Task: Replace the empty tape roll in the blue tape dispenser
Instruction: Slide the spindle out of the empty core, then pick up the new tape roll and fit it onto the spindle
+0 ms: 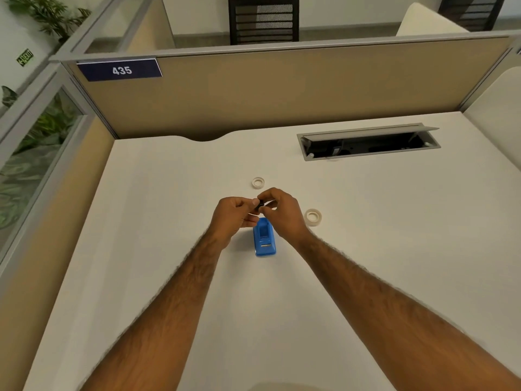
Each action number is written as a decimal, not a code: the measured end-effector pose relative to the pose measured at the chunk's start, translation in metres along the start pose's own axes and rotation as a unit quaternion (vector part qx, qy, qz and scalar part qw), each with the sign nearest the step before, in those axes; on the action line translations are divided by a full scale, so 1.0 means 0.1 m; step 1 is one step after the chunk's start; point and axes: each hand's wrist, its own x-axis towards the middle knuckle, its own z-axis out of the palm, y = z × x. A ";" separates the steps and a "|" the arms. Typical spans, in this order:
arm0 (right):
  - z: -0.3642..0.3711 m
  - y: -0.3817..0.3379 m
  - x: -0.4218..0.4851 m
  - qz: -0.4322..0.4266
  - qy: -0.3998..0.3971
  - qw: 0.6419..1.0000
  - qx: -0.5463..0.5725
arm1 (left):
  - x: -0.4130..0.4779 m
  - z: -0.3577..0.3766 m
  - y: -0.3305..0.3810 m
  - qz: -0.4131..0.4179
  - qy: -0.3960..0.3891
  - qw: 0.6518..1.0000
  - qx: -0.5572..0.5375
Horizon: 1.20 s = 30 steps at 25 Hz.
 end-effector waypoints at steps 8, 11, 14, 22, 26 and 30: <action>-0.11 0.14 -0.04 -0.024 -0.012 0.999 -0.045 | -0.02 0.00 0.02 0.005 -0.010 0.999 -0.038; -0.30 0.38 -0.01 -0.004 0.039 0.992 -0.117 | -0.01 -0.01 0.00 -0.002 -0.004 0.999 -0.048; -0.52 0.66 -0.01 0.073 0.013 0.962 -0.264 | -0.02 -0.01 -0.04 -0.004 -0.004 0.999 -0.051; -0.70 0.93 -0.16 0.081 -0.048 0.925 -0.369 | -0.06 -0.05 -0.08 -0.010 0.006 1.000 -0.020; -0.64 0.91 -0.21 0.066 -0.035 0.931 -0.358 | -0.08 -0.06 -0.09 -0.009 0.006 1.000 -0.021; -0.60 0.89 -0.24 0.073 -0.056 0.928 -0.360 | -0.08 -0.06 -0.10 -0.010 0.006 1.000 -0.022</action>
